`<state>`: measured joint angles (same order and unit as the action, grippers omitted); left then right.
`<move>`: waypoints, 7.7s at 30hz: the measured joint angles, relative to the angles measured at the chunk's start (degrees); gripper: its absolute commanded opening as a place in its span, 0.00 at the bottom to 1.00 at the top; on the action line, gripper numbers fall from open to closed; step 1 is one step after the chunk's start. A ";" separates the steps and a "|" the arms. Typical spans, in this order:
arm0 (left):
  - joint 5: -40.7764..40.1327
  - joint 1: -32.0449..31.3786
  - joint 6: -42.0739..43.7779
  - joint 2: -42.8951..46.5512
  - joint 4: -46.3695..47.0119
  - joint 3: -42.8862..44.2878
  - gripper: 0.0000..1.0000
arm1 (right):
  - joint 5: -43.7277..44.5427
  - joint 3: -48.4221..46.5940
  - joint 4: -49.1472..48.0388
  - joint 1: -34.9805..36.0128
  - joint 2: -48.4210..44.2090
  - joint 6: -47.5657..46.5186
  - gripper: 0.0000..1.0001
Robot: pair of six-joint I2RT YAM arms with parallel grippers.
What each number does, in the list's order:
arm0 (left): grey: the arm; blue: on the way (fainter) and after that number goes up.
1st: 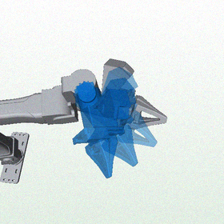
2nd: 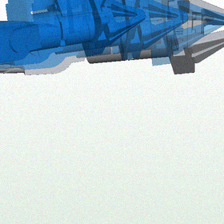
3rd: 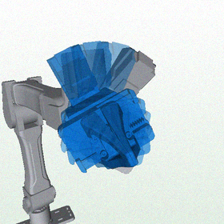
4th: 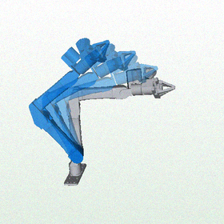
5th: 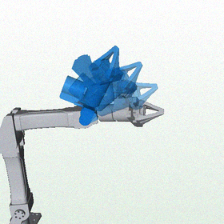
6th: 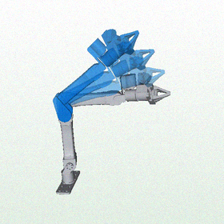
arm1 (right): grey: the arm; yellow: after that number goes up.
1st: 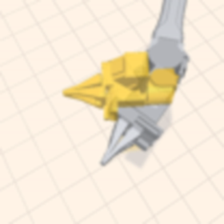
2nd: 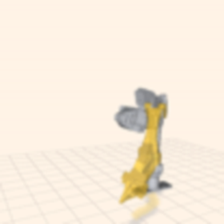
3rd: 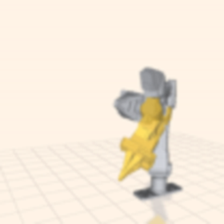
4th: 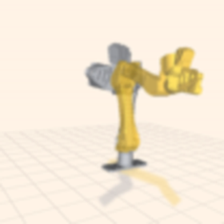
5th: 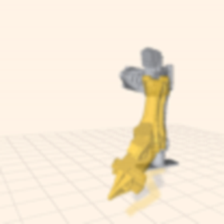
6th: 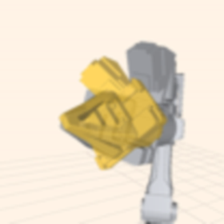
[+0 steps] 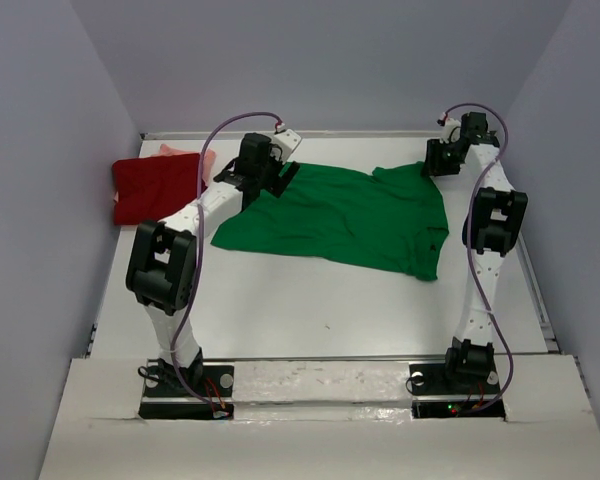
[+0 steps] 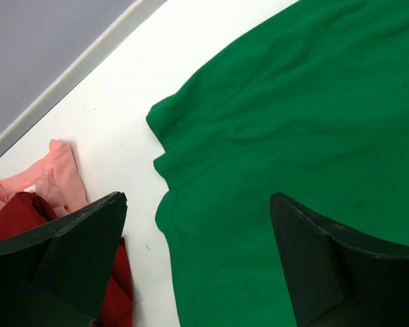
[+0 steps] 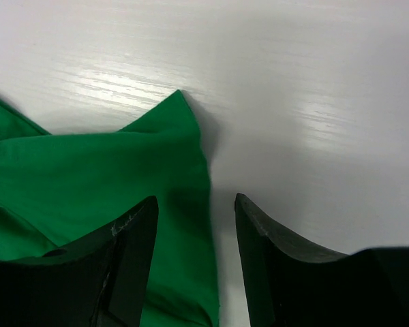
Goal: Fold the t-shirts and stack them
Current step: Flatten out the tshirt
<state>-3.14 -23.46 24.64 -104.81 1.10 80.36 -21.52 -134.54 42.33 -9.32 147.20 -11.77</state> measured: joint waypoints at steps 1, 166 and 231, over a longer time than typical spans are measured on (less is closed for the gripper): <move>-0.22 -0.15 0.15 0.00 -0.13 -0.17 0.99 | -0.37 -0.02 0.04 0.00 0.13 0.02 0.54; -4.61 3.34 2.80 -10.93 -12.70 37.09 0.00 | -7.89 6.78 7.43 -0.02 -28.35 -4.66 0.00; -15.85 1.62 2.97 14.71 -7.85 17.31 0.00 | -8.61 12.52 -2.27 0.28 -52.06 -0.87 0.00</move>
<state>-18.98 -21.85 27.62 -90.11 -6.74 97.67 -30.13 -122.02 40.05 -9.04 95.13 -12.64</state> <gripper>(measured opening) 0.014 0.009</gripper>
